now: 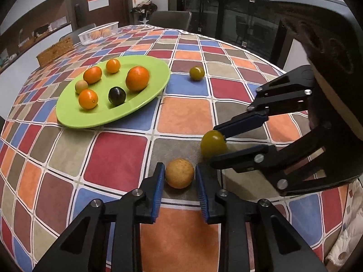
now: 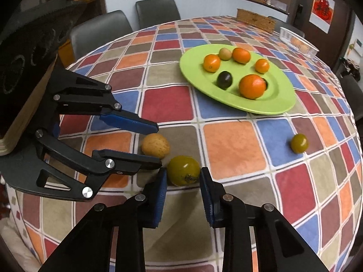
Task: Organize fruits
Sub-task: 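Grasp the brown round fruit with the left tool while the right tool grasps a green-yellow fruit, then carry both fruits onto the green plate and open both tools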
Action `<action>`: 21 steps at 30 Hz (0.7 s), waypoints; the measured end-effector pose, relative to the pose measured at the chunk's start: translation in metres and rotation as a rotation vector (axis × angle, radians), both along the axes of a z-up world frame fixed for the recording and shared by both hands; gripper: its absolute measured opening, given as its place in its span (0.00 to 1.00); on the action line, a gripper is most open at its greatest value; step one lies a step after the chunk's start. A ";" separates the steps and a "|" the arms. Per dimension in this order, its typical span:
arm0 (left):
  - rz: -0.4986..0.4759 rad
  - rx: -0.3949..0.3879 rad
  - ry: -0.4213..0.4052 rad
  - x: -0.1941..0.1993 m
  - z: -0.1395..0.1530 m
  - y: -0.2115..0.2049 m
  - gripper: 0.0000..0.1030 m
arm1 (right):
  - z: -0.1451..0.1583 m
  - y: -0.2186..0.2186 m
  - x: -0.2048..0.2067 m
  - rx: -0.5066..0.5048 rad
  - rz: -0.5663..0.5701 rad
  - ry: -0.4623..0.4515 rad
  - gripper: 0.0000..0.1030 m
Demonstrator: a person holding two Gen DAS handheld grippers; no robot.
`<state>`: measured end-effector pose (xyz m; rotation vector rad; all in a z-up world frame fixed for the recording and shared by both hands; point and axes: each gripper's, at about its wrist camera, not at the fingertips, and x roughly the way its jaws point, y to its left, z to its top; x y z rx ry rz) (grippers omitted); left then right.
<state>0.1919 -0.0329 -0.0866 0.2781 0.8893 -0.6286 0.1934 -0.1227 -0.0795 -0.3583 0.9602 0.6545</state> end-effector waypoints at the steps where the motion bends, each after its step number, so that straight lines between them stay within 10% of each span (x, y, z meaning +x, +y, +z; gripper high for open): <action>1: 0.002 -0.002 0.002 0.000 0.000 -0.001 0.26 | 0.001 -0.002 0.000 0.004 -0.006 0.000 0.29; 21: 0.150 -0.122 -0.076 0.005 0.050 0.009 0.26 | 0.041 -0.023 0.016 0.136 -0.118 -0.086 0.29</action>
